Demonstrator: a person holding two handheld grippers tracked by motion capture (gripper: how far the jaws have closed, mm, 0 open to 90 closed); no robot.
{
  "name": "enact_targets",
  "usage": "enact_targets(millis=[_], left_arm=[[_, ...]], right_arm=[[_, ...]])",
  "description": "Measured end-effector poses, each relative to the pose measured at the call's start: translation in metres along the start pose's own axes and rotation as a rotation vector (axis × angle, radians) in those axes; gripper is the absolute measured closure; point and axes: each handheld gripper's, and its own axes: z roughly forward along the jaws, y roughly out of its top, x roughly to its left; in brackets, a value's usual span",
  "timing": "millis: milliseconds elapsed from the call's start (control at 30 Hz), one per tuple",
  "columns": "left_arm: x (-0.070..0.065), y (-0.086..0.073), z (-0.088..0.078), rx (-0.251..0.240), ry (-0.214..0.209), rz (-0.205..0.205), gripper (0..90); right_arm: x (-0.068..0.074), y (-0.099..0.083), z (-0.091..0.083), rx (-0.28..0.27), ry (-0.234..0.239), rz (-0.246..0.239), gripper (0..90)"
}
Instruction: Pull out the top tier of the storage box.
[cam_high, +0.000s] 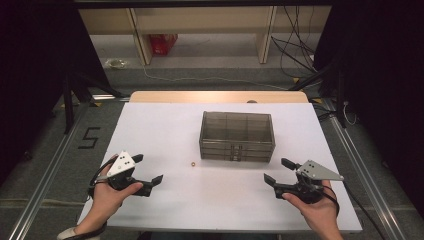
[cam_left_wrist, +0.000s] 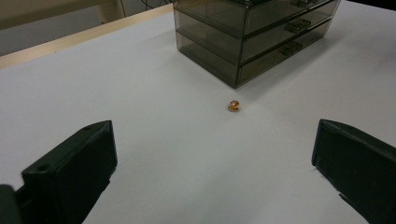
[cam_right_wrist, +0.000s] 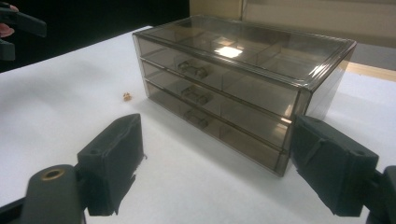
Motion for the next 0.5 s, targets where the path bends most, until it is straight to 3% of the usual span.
enact_targets(millis=[233,500], left_arm=[[0.000,-0.001,-0.002,0.003,0.008,-0.005,0.0],[0.000,-0.001,0.000,0.011,0.005,0.017,0.0]], right_arm=[[0.002,0.000,0.000,0.003,-0.007,-0.017,18.9],[0.018,0.007,0.009,0.058,-0.108,-0.217,22.9]])
